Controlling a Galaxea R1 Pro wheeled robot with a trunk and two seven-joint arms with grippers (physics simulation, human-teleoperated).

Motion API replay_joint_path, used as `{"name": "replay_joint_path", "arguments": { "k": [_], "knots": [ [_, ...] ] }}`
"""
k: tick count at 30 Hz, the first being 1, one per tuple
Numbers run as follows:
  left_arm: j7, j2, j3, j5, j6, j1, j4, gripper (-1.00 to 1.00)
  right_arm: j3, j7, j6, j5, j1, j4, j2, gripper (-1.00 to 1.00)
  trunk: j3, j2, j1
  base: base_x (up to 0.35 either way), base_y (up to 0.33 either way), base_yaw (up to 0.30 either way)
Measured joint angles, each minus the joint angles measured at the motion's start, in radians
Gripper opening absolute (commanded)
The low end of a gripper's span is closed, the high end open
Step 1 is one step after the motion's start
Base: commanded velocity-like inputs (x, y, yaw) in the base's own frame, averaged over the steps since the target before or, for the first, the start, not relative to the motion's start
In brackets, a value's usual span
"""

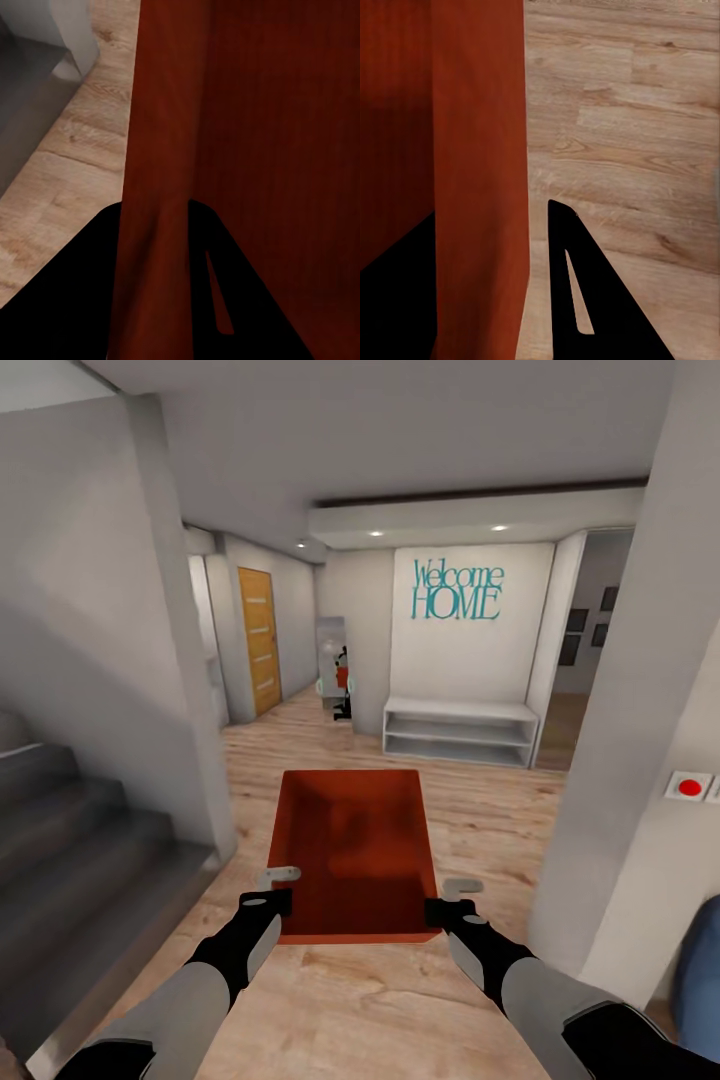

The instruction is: Move the two storage containers from the living room to the garage. In the garage, place one container on the floor and stack the other container on top of it (either order is fine).

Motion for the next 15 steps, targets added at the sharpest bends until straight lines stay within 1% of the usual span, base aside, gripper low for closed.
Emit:
{"name": "replay_joint_path", "arguments": {
  "k": [15],
  "knots": [
    [0.001,0.0,0.0,0.001,0.0,0.0,0.0,-1.0,0.0,0.0,0.002,0.001,0.0,-0.001,0.0,-1.0,0.0,0.0,0.0,0.325,0.0,0.0]
  ]
}}
